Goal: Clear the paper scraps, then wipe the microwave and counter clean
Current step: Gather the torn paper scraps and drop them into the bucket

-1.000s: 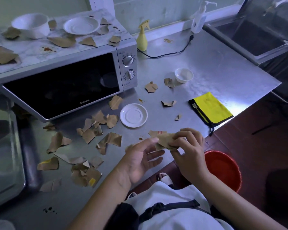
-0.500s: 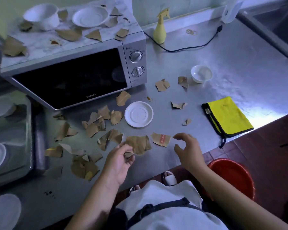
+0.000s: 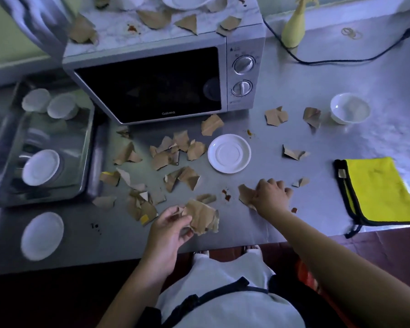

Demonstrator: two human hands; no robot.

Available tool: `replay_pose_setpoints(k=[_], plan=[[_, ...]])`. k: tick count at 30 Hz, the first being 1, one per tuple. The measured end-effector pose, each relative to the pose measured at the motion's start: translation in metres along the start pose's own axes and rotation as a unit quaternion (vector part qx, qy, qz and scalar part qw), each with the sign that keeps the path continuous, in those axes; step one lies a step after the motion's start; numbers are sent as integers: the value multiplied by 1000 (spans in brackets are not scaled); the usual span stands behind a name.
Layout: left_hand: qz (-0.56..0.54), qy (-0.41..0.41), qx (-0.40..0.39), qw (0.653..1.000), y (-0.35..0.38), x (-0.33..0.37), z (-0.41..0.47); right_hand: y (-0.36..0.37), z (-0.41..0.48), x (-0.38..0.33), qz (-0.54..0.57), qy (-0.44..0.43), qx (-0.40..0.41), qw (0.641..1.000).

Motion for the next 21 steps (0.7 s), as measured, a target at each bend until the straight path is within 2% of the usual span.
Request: replay_pose_setpoints(k=[3, 7, 9, 11, 13, 15, 18, 21], plan=[[-2, 29, 12, 1000, -8, 3, 1, -4, -2, -4, 3, -13, -1, 1000], [14, 60, 4, 998, -15, 9, 5, -22, -17, 1, 58, 4, 48, 997], [22, 73, -7, 997, -15, 13, 8, -34, -26, 4, 136, 21, 56, 989], [36, 89, -17, 995, -14, 18, 12, -46, -38, 0, 305, 21, 29, 952], [50, 105, -30, 993, -11, 23, 16, -61, -56, -17, 464, -1, -39, 885], [63, 120, -44, 990, -6, 29, 20, -76, -78, -43, 534, -44, -117, 836], [66, 119, -71, 988, 1, 34, 26, -93, -104, -76, 521, -98, -130, 838], [72, 118, -108, 984, 8, 40, 31, -99, -121, -92, 520, -83, -87, 845]])
Point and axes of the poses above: each hand's wrist, its own z-axis towards the middle knuckle, its own y-axis out of the palm, x = y × z, the point moved 8 cm from there along z, towards the middle knuckle
